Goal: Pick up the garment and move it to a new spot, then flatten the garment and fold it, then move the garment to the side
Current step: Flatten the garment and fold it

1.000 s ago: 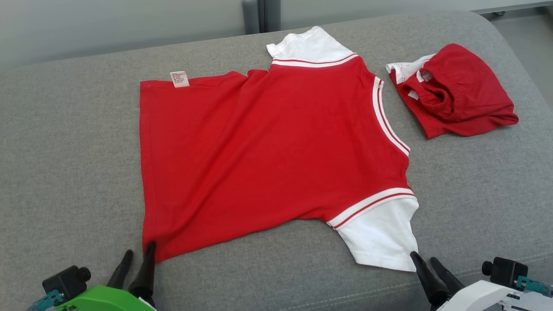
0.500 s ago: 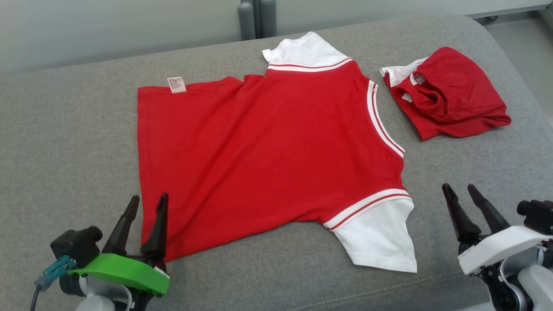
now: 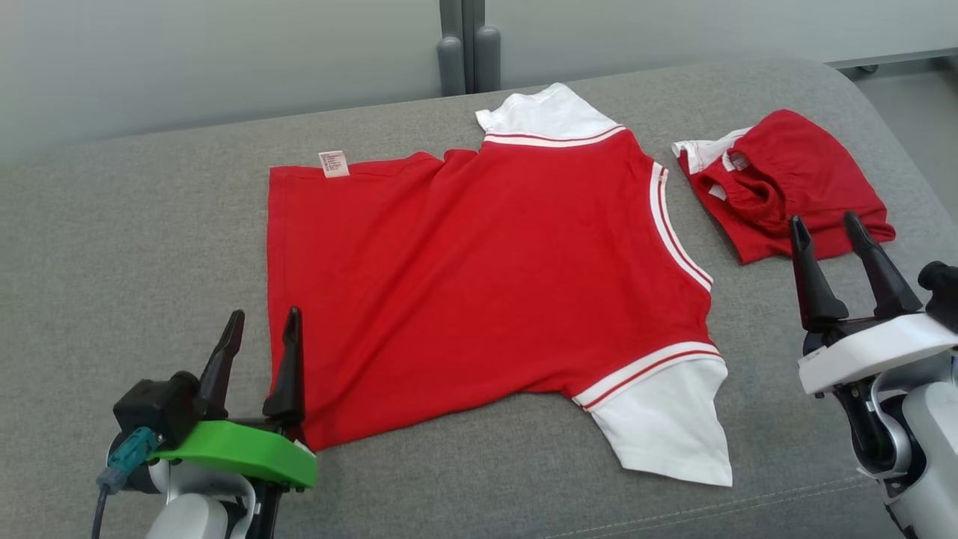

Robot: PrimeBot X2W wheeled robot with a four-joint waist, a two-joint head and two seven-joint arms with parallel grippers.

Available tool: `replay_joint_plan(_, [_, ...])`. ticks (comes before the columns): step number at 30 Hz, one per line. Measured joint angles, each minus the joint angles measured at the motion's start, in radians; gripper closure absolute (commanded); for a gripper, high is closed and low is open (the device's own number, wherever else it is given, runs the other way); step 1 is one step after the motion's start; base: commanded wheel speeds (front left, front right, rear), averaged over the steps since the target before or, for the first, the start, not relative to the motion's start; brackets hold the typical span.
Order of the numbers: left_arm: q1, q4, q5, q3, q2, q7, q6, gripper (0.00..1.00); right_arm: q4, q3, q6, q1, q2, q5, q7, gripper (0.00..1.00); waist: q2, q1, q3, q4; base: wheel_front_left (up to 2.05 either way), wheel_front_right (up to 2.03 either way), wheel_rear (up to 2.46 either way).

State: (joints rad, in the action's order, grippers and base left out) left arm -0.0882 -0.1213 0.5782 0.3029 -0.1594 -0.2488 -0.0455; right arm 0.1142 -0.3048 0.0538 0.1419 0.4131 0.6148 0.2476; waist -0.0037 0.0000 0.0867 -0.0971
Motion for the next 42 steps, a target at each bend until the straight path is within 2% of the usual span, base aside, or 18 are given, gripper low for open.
replay_joint_plan(4, [0.005, 0.005, -0.028, -0.012, 0.017, 0.000, -0.029, 0.00, -0.013, -0.008, 0.011, 0.000, -0.018, -0.023, 0.003, 0.00, 0.0000, 0.0000, -0.009, 0.016, 0.00, 0.00, 0.00])
replay_joint_plan(10, [0.040, 0.032, -0.060, -0.053, 0.026, -0.003, -0.046, 0.00, -0.026, -0.029, 0.028, -0.001, -0.069, -0.063, 0.003, 0.00, 0.0000, 0.0000, -0.017, 0.037, 0.00, 0.00, 0.00])
replay_joint_plan(13, [0.061, 0.040, -0.065, -0.067, 0.049, -0.003, -0.051, 0.00, -0.037, -0.037, 0.029, -0.003, -0.085, -0.089, 0.003, 0.00, 0.0000, 0.0000, -0.019, 0.044, 0.00, 0.00, 0.00])
replay_joint_plan(27, [0.147, 0.097, -0.130, -0.116, 0.065, -0.003, -0.053, 0.00, -0.039, -0.028, 0.053, -0.051, -0.159, -0.151, 0.004, 0.00, 0.0000, 0.0000, -0.035, 0.056, 0.00, 0.00, 0.00])
replay_joint_plan(42, [0.188, 0.123, -0.164, -0.118, 0.081, -0.003, -0.053, 0.00, -0.027, -0.014, 0.055, -0.074, -0.188, -0.186, 0.004, 0.00, 0.0000, 0.0000, -0.047, 0.048, 0.00, 0.00, 0.00])
